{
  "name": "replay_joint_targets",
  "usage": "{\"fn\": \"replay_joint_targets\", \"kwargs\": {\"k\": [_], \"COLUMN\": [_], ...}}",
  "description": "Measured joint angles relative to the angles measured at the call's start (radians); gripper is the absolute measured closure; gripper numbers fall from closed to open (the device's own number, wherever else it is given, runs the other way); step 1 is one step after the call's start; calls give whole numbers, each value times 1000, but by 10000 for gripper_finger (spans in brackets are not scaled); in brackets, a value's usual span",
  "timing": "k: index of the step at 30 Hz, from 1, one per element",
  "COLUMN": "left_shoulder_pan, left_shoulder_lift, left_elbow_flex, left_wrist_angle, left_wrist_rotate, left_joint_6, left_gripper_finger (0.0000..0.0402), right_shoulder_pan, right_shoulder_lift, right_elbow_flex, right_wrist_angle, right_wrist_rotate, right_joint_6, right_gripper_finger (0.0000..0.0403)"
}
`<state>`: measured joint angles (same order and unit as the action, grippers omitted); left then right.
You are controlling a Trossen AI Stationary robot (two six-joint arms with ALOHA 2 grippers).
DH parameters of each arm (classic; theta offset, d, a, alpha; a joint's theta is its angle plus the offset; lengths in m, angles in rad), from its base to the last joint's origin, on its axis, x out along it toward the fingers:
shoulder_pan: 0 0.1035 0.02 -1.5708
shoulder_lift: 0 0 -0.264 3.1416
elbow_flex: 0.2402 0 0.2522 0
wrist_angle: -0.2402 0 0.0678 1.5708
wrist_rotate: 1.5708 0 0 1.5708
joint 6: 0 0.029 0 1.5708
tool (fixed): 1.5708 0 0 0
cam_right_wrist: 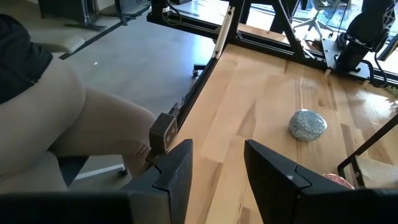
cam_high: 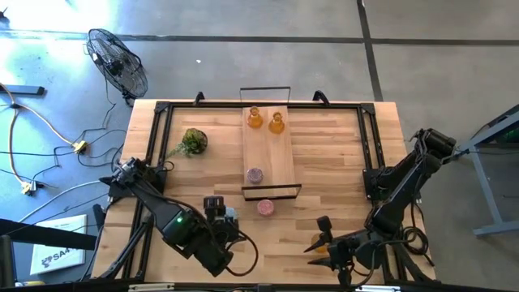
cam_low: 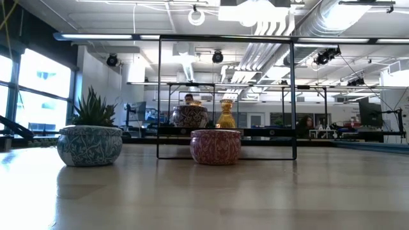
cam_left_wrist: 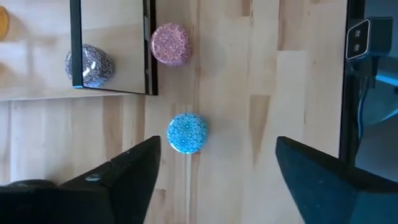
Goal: Pick & Place candle stick holders
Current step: Put the blue scented candle on the shelf
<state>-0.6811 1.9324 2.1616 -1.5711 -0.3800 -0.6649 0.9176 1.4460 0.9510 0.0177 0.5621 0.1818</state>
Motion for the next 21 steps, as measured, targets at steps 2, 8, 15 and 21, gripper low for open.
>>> {"fn": "replay_joint_targets", "kwargs": {"k": [2,8,15,21], "left_shoulder_pan": [-7,-15,-20,-19], "left_shoulder_lift": [0,0,0,0], "left_elbow_flex": [0,0,0,-76], "left_wrist_angle": [0,0,0,1], "left_wrist_rotate": [-17,-68,43,47], "left_joint_6": [11,46,77,36], "left_gripper_finger": [62,6,25,26], "right_shoulder_pan": [0,0,0,0], "right_shoulder_lift": [0,0,0,0], "right_elbow_flex": [0,1,1,1], "right_wrist_angle": [0,0,-32,-37], "right_wrist_rotate": [6,3,-8,-8], "right_joint_6": [1,31,81,82], "right_gripper_finger": [263,263,263,263]}}
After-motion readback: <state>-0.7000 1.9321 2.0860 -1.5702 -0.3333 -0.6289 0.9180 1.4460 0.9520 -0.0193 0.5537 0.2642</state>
